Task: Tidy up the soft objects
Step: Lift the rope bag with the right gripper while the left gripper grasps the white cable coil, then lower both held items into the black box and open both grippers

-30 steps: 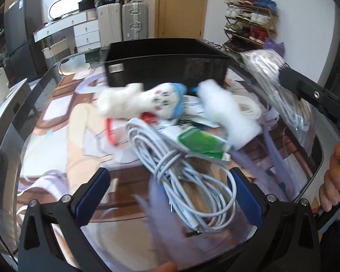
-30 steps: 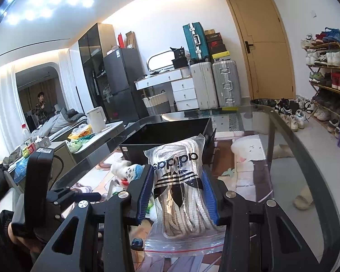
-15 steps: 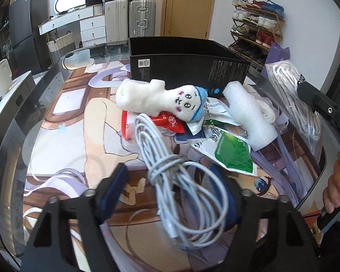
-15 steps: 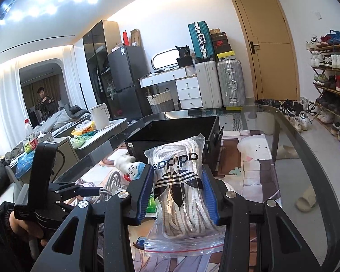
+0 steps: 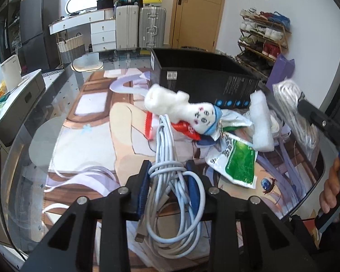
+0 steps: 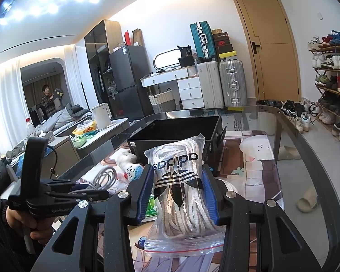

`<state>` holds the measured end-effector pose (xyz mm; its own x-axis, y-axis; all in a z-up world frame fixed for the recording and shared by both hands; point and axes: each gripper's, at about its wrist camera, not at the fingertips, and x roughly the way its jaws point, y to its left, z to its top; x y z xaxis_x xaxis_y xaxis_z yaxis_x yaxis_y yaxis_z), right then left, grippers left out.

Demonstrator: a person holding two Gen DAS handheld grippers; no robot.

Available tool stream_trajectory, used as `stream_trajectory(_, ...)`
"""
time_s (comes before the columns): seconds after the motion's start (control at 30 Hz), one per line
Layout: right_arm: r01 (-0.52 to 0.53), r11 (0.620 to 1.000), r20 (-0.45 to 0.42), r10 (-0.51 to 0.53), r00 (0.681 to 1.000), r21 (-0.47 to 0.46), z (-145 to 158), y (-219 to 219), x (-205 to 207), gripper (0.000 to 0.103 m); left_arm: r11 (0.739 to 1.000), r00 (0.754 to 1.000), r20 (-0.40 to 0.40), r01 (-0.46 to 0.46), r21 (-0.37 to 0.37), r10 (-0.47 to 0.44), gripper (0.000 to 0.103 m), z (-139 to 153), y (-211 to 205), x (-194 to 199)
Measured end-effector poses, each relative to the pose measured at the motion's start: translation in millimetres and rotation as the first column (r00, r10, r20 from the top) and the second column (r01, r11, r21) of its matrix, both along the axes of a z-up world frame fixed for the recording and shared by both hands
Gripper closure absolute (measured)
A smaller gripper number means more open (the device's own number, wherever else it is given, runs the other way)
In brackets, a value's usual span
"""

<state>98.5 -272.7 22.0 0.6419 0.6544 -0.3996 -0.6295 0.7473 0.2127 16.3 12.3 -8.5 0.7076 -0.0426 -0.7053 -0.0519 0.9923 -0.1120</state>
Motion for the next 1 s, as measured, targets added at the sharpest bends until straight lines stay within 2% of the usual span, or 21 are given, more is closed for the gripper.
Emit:
stream_trajectory(0.27,-0.003,1.0,0.014,0.003,1.0,0.022,6,-2,0,0.06,1.0,0.997,0.072,0.002,-0.009,-0.002,0.074,23,3,-2)
stream_trajectory(0.5,-0.002,0.999,-0.019,0.003,1.0,0.049,11,-2,14,0.06,0.999,0.993,0.116,0.03,-0.013,-0.029,0.074,42,3,6)
stream_trajectory(1.0,-0.015,1.0,-0.004,0.015,1.0,-0.023,43,29,51,0.06,0.994,0.984,0.157,0.091,-0.053,-0.081,0.074,81,6,60)
